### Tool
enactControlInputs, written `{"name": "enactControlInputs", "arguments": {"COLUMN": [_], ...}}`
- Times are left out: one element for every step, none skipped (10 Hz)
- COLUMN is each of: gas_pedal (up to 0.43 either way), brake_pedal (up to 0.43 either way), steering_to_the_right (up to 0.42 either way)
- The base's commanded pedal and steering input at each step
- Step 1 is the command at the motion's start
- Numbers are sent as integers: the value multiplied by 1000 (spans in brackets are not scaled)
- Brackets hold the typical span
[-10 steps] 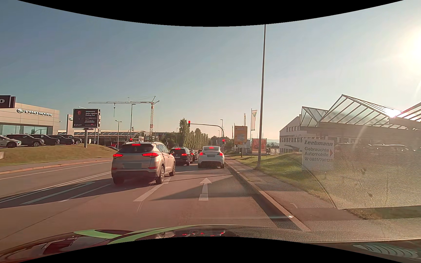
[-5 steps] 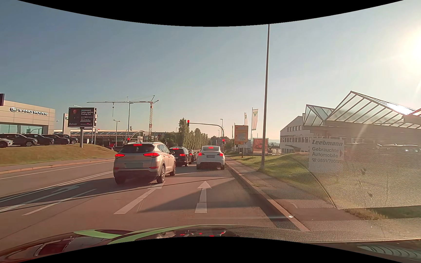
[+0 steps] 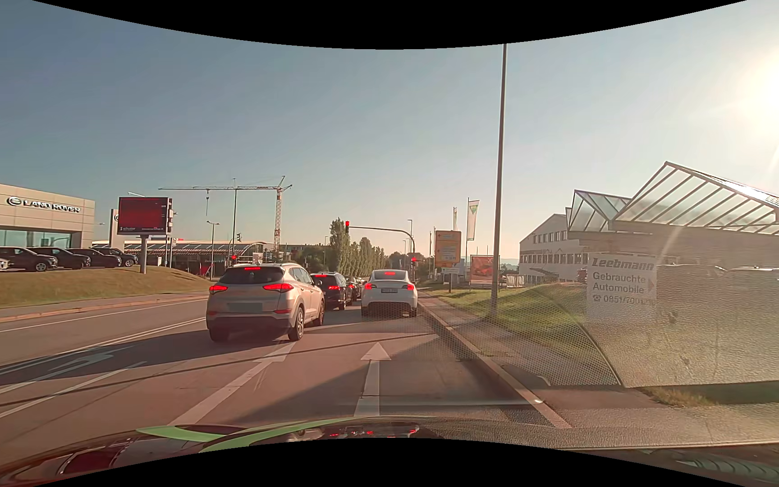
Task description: Follow the waypoints while adhering to traffic rules and regulations
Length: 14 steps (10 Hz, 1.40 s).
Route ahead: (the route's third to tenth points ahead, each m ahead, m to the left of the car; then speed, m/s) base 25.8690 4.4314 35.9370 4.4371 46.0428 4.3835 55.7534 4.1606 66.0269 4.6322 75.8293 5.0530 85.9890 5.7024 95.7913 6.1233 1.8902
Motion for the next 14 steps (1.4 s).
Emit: {"name": "enactControlInputs", "arguments": {"gas_pedal": [0, 0, 0, 0, 0, 0, 0, 0, 0, 0, 0, 0, 0, 0], "brake_pedal": [0, 0, 0, 0, 0, 0, 0, 0, 0, 0, 0, 0, 0, 0], "steering_to_the_right": [4, 3, 2, 2, 2, 2, 2, 2, 0, -2, -2, -2, -2, -2]}}
